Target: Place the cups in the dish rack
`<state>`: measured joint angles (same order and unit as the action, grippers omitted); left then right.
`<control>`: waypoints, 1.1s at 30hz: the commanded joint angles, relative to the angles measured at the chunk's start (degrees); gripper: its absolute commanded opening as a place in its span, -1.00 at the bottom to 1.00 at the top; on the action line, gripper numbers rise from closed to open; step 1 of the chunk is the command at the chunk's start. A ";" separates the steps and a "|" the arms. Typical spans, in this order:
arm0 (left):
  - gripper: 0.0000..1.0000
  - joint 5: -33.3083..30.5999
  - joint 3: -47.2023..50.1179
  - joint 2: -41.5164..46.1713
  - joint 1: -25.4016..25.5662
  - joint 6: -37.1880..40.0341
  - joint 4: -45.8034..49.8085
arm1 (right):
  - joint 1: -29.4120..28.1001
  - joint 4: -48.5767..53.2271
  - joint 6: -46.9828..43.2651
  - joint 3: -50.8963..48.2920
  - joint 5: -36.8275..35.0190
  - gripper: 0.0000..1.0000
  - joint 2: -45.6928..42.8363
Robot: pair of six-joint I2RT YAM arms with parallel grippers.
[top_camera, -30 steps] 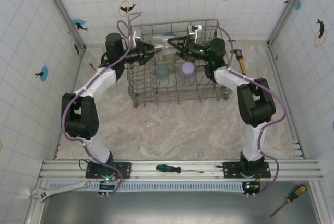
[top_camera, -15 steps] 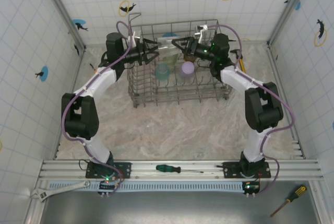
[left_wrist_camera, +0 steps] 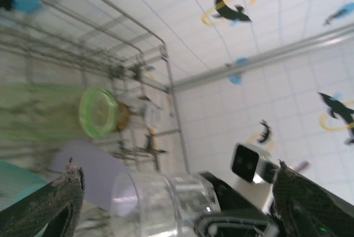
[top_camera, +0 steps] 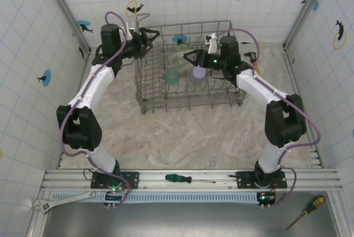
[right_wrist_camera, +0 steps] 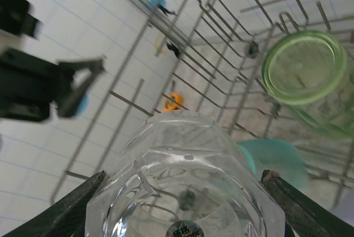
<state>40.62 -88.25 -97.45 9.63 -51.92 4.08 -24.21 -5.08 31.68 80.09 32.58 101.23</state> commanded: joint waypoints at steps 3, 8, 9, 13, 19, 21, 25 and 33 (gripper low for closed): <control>0.94 -13.04 -2.81 4.19 -3.43 9.99 13.26 | -4.61 12.10 -13.85 7.81 -7.94 -0.13 -2.03; 0.95 -22.45 -4.10 5.72 -6.15 15.42 20.18 | -8.39 17.67 -20.07 11.33 -14.00 -0.12 -1.22; 0.95 -24.24 -4.08 5.96 -6.67 16.52 21.31 | -9.23 18.49 -21.10 11.90 -14.93 -0.11 -0.96; 0.95 -28.11 -1.76 6.27 -8.59 18.66 22.91 | -11.58 21.07 -23.70 14.41 -16.75 -0.11 0.59; 0.95 -30.84 6.90 7.63 -10.23 20.16 19.48 | -14.99 24.51 -27.02 18.06 -20.47 -0.11 4.00; 0.95 -32.64 8.79 7.70 -10.69 21.23 19.30 | -15.79 25.74 -28.01 19.53 -20.49 -0.11 5.46; 0.95 -33.50 11.57 7.32 -11.93 22.12 18.33 | -16.72 27.18 -27.48 22.87 -20.09 -0.11 8.32; 0.95 -36.05 19.78 9.43 -12.35 27.63 12.97 | -18.96 30.07 -28.17 29.31 -19.43 -0.12 14.22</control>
<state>6.35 -68.60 -89.08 -2.48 -28.27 19.16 -42.28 24.25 4.62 105.62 12.88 114.04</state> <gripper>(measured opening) 0.974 0.699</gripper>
